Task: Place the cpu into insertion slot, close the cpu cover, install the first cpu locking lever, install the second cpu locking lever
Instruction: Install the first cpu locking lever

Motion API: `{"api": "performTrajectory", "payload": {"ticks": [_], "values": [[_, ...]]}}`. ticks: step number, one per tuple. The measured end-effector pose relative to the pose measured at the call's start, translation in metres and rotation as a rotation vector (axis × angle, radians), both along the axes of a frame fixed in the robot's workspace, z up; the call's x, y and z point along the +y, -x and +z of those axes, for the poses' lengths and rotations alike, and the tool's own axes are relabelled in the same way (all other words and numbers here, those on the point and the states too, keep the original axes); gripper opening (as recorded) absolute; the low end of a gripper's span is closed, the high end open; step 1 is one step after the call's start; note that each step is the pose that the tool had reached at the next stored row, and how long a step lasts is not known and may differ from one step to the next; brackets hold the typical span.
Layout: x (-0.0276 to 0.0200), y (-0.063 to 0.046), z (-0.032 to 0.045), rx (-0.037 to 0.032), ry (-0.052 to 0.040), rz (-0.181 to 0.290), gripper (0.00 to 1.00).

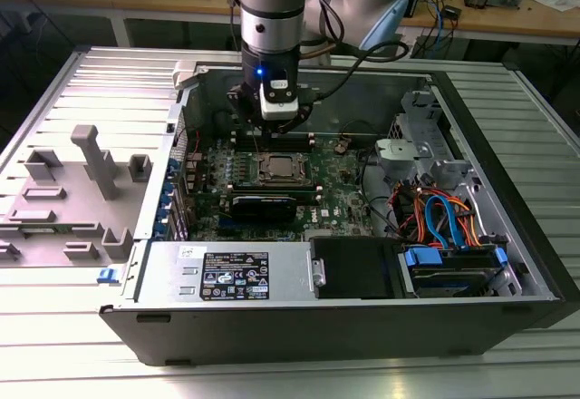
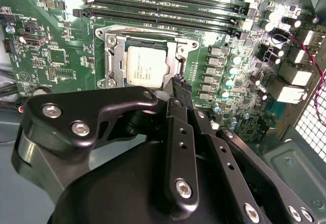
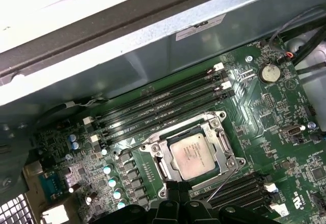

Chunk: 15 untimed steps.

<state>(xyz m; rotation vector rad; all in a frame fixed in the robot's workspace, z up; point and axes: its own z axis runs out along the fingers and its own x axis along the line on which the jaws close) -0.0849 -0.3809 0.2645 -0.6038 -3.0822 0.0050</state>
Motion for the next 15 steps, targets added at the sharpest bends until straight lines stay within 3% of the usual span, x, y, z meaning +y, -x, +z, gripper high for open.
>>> {"api": "performTrajectory", "payload": {"ticks": [15], "values": [[-0.0003,0.0031,0.0000,-0.0001,-0.0002,0.000,0.11]]}}
